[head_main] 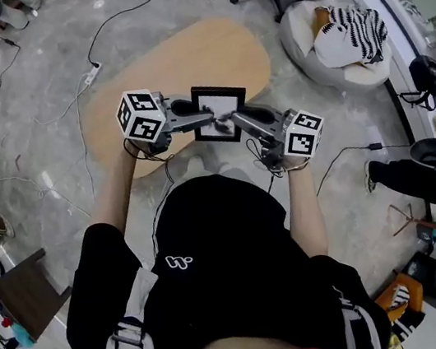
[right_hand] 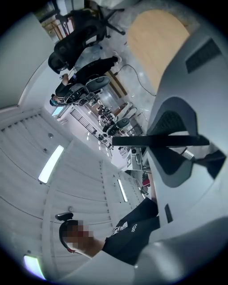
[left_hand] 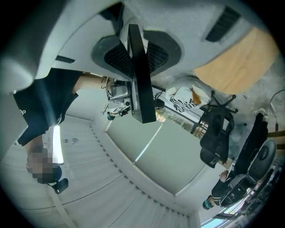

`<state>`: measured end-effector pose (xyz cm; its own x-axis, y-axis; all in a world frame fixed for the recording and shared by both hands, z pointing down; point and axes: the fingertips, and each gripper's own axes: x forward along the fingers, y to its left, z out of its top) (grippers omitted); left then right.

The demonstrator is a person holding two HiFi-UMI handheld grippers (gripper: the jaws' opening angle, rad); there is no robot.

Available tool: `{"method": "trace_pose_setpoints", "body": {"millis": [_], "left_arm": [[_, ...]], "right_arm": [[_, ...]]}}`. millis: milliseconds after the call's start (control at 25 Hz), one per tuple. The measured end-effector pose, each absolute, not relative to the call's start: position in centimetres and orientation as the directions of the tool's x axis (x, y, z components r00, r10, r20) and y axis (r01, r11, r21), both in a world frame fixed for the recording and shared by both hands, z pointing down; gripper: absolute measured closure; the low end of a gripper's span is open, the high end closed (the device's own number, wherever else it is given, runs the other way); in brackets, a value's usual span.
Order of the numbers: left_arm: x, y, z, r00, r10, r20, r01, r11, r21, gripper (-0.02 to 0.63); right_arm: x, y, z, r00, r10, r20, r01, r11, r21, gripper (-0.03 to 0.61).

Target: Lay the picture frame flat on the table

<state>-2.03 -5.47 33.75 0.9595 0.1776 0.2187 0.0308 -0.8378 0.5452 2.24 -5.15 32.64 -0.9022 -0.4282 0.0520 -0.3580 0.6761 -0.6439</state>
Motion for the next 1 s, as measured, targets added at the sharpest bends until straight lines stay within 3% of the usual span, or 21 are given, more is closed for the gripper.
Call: {"method": "trace_pose_setpoints", "body": {"millis": [200, 520, 1000], "left_arm": [[0.9, -9.8, 35.8, 0.970, 0.107, 0.220, -0.050, -0.793, 0.607, 0.538], [0.1, -14.4, 43.6, 0.963, -0.071, 0.259, -0.249, -0.594, 0.765, 0.514], [0.3, -18.1, 62.4, 0.946, -0.073, 0.316, -0.320, -0.371, 0.872, 0.506]], "right_arm": [[5.5, -9.5, 34.8, -0.906, -0.421, 0.044, -0.316, 0.603, -0.733, 0.509], [5.2, -14.3, 42.0, -0.924, -0.351, 0.154, -0.322, 0.492, -0.809, 0.509], [5.8, -18.7, 60.8, -0.919, -0.328, 0.219, -0.312, 0.265, -0.912, 0.508]]}}
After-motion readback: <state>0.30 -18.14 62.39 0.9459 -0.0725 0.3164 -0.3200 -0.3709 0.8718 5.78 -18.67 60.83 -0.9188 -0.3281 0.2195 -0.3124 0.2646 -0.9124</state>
